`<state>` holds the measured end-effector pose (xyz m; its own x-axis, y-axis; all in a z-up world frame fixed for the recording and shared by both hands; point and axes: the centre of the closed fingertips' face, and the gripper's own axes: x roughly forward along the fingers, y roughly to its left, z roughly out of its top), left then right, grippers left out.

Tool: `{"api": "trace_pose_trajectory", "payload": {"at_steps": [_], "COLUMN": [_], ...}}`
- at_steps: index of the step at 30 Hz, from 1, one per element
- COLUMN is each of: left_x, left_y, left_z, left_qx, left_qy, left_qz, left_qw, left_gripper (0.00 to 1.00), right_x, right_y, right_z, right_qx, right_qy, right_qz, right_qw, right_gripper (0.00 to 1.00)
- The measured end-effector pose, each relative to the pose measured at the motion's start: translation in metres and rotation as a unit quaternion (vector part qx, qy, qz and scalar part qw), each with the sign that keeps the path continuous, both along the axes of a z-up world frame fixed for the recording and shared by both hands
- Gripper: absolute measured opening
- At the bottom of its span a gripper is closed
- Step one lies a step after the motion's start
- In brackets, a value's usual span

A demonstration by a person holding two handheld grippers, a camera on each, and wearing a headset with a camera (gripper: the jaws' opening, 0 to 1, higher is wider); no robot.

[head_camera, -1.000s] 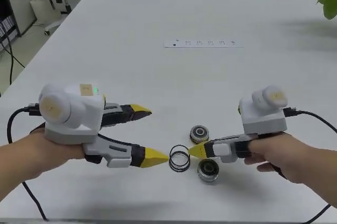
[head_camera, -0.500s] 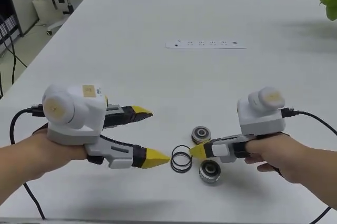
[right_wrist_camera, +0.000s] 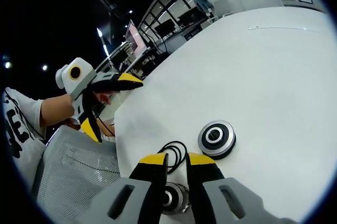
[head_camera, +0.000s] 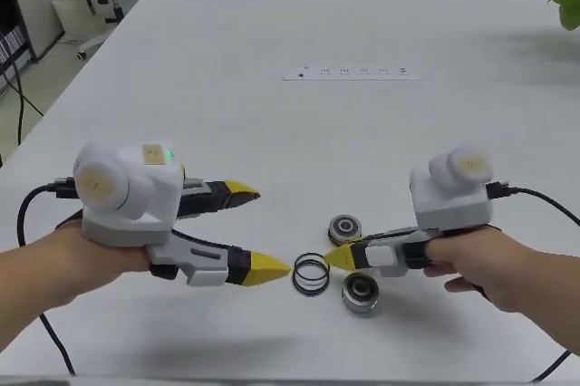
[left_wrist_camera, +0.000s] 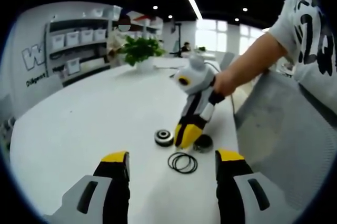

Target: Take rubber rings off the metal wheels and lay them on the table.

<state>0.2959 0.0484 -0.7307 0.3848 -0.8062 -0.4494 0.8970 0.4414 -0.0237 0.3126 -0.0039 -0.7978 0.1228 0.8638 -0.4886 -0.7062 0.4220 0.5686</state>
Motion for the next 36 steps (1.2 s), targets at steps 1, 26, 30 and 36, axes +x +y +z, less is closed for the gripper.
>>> {"api": "trace_pose_trajectory", "payload": {"at_steps": [1,26,30,36], "left_x": [0.001,0.029,0.033,0.038], "left_y": [0.0,-0.024,-0.028,-0.033], "left_z": [0.0,0.002,-0.002,-0.007], "left_qx": [0.0,0.006,0.008,0.011], "left_qy": [0.0,-0.004,-0.002,0.003], "left_qz": [0.0,-0.014,-0.017,-0.018], "left_qw": [1.0,0.9999,0.9998,0.9998], "left_gripper": [0.67,0.62,0.61,0.58], "right_x": [0.0,0.028,0.029,0.027], "right_y": [-0.001,-0.033,-0.035,-0.038], "right_z": [0.003,0.031,0.029,0.019], "right_qx": [0.002,0.005,-0.006,-0.033], "right_qy": [-0.003,-0.098,-0.119,-0.149], "right_qz": [0.0,-0.013,-0.006,0.018], "right_qw": [1.0,0.9951,0.9929,0.9881], "right_gripper": [0.11,0.16,0.18,0.18]}}
